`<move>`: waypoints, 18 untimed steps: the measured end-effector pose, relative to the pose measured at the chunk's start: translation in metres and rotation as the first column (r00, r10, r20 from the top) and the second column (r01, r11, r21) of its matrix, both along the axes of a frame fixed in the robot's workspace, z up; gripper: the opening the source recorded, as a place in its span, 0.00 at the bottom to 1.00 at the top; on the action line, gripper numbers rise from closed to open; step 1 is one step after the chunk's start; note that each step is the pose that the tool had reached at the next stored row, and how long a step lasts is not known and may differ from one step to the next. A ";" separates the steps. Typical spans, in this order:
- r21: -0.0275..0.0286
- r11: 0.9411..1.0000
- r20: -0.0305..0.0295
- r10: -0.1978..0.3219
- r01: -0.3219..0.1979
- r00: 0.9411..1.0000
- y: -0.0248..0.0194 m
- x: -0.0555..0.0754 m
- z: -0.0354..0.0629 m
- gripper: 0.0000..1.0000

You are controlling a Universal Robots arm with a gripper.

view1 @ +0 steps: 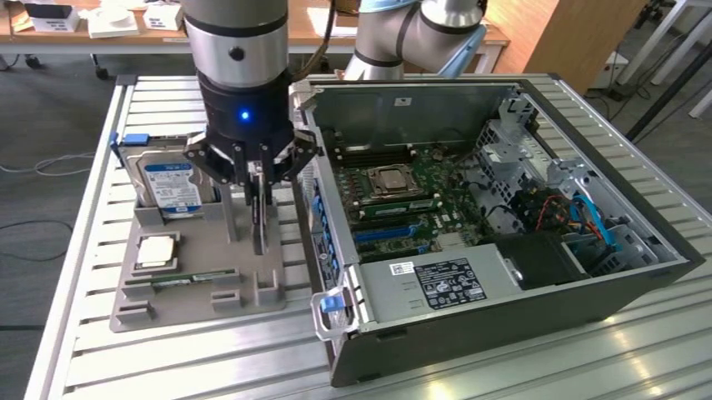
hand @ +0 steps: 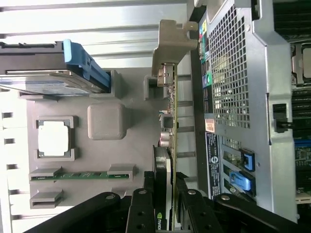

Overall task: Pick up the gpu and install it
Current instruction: 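Pick up the gpu and move the gpu toward the slot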

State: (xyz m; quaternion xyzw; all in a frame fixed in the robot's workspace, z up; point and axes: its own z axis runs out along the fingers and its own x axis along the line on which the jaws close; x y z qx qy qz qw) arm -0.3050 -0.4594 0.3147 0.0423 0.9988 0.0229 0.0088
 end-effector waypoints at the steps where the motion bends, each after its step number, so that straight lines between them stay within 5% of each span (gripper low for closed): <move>1: 0.000 1.000 0.000 0.000 0.000 1.000 0.0000 0.000 0.0045 0.27; 8: 0.000 1.000 0.000 0.000 0.000 1.000 0.0000 0.000 0.0360 0.27; 18: 0.000 1.000 0.000 0.000 0.000 1.000 0.0001 0.000 0.0675 0.27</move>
